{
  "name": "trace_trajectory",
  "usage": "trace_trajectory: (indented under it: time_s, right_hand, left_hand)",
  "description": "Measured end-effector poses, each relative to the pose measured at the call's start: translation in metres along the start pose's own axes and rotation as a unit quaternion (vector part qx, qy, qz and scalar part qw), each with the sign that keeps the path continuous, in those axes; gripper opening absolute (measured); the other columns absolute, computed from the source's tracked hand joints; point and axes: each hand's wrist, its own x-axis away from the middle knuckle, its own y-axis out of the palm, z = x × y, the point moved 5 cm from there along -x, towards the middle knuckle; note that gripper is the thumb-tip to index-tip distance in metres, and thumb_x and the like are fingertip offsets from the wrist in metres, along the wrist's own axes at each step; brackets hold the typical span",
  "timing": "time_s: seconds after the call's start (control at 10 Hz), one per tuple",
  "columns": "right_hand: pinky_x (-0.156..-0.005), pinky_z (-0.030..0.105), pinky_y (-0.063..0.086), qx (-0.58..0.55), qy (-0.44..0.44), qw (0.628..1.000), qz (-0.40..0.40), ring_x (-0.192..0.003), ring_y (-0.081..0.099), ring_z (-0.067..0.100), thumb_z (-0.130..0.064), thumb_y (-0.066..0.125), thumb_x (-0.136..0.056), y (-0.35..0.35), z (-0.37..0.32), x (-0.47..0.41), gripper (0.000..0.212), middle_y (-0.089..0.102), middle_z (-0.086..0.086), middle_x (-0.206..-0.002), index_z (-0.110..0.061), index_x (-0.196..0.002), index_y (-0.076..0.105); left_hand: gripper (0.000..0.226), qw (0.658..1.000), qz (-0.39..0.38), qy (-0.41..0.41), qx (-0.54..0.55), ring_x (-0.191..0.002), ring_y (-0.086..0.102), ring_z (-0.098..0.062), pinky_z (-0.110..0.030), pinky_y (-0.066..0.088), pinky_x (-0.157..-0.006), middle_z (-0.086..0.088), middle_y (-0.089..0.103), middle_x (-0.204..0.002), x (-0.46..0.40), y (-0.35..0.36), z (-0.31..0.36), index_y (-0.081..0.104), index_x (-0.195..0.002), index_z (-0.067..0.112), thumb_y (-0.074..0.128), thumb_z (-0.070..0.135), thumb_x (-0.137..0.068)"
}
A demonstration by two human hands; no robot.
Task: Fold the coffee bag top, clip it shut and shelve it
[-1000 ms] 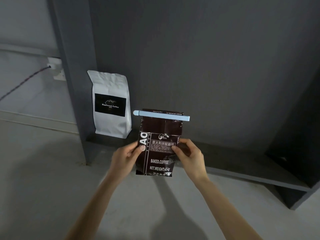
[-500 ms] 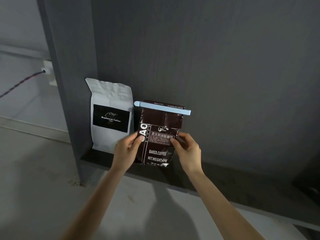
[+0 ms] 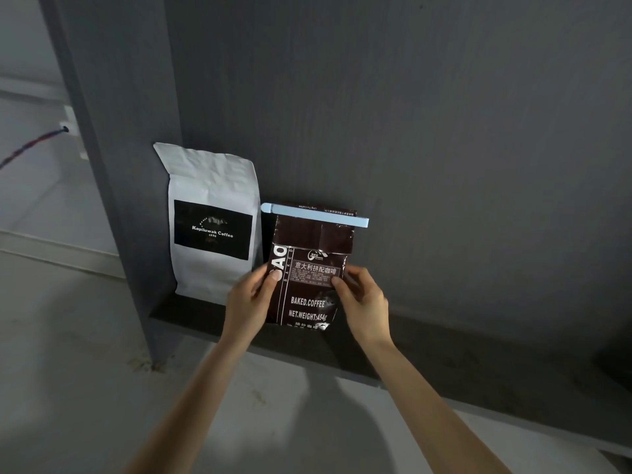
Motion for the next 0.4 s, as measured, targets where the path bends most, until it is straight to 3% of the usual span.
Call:
trace_trajectory:
  time_s: [0.1, 0.2, 0.3, 0.4]
  right_hand:
    - [-0.065, -0.006, 0.039, 0.014, -0.004, 1.0, -0.012, -0.073, 0.055, -0.023, -0.012, 0.059, -0.084, 0.0, 0.001, 0.003, 0.021, 0.063, -0.012, -0.092, -0.015, -0.104, 0.059]
    - [-0.063, -0.006, 0.039, 0.04, -0.008, 0.998, -0.039, -0.074, 0.057, -0.02, -0.011, 0.056, -0.085, -0.005, -0.003, 0.008, 0.027, 0.061, -0.011, -0.093, -0.014, -0.112, 0.057]
    - [-0.064, -0.006, 0.039, 0.053, 0.001, 0.997, -0.048, -0.092, 0.06, -0.006, -0.013, 0.055, -0.086, -0.01, -0.008, 0.01, 0.031, 0.061, -0.009, -0.1, -0.016, -0.117, 0.054]
    - [-0.079, -0.004, 0.029, 0.079, 0.006, 0.996, -0.034, -0.118, 0.049, 0.014, -0.018, 0.054, -0.087, -0.022, -0.018, 0.014, 0.037, 0.059, 0.002, -0.123, -0.017, -0.124, 0.048]
  left_hand:
    - [0.028, 1.0, 0.002, -0.002, -0.002, -0.079, 0.056, 0.002, -0.001, 0.041, -0.061, 0.011, 0.058, -0.089, 0.0, 0.0, 0.001, 0.057, -0.113, 0.008, 0.046, 0.021, -0.091]
    - [0.029, 1.0, -0.021, -0.01, -0.009, -0.092, 0.06, -0.014, -0.016, 0.044, -0.07, 0.005, 0.061, -0.097, 0.001, 0.001, 0.005, 0.053, -0.118, 0.012, 0.045, 0.022, -0.091]
    - [0.033, 0.999, -0.034, -0.015, -0.002, -0.103, 0.059, -0.019, -0.021, 0.046, -0.077, 0.001, 0.061, -0.108, 0.0, 0.0, 0.009, 0.048, -0.124, 0.014, 0.045, 0.021, -0.091]
    - [0.043, 0.999, -0.017, -0.039, -0.002, -0.122, 0.048, -0.024, -0.037, 0.042, -0.101, -0.01, 0.052, -0.132, 0.004, -0.004, 0.019, 0.038, -0.132, 0.013, 0.047, 0.019, -0.091]
